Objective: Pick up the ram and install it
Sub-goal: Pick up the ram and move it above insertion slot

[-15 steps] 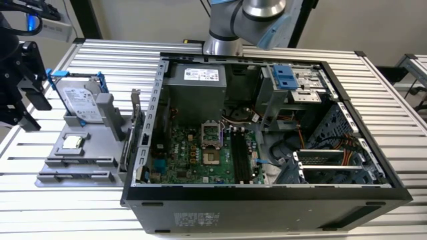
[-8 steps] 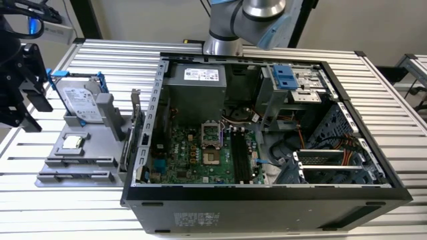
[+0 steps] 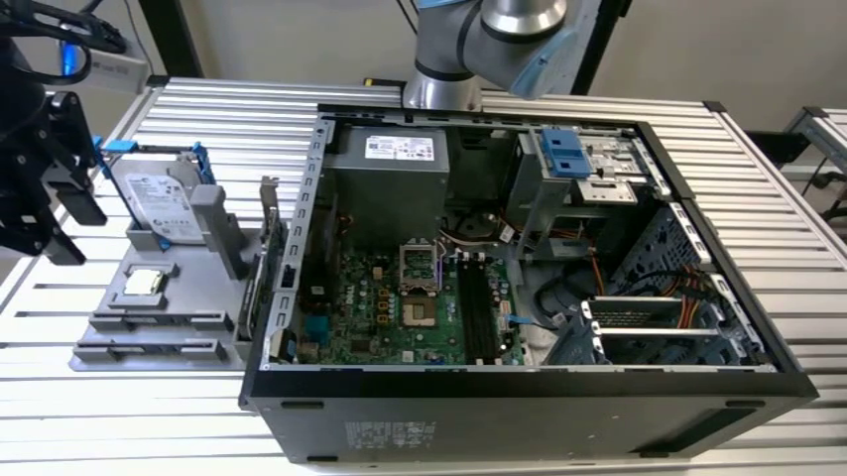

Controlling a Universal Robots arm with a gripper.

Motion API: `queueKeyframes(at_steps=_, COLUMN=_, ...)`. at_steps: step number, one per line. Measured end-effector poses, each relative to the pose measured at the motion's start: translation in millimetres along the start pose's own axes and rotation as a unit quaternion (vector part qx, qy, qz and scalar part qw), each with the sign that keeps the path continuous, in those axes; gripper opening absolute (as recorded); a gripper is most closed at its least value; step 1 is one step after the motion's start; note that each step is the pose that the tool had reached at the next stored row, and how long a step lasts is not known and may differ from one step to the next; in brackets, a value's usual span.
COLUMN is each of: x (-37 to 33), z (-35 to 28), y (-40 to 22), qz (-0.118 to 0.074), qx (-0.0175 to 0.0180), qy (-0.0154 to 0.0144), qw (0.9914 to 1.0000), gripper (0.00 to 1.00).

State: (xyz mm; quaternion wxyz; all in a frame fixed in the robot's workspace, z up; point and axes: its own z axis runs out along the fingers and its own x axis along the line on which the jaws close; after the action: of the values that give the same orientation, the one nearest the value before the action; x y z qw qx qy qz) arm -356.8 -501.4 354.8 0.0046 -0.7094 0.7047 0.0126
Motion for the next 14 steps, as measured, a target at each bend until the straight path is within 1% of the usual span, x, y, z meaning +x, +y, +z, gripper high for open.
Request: queueKeyframes(at_steps=14, x=0.2, z=7.6, y=-0.1, qz=0.000, qx=0.0000, qy=0.0000, qw=1.00000, gripper=1.00)
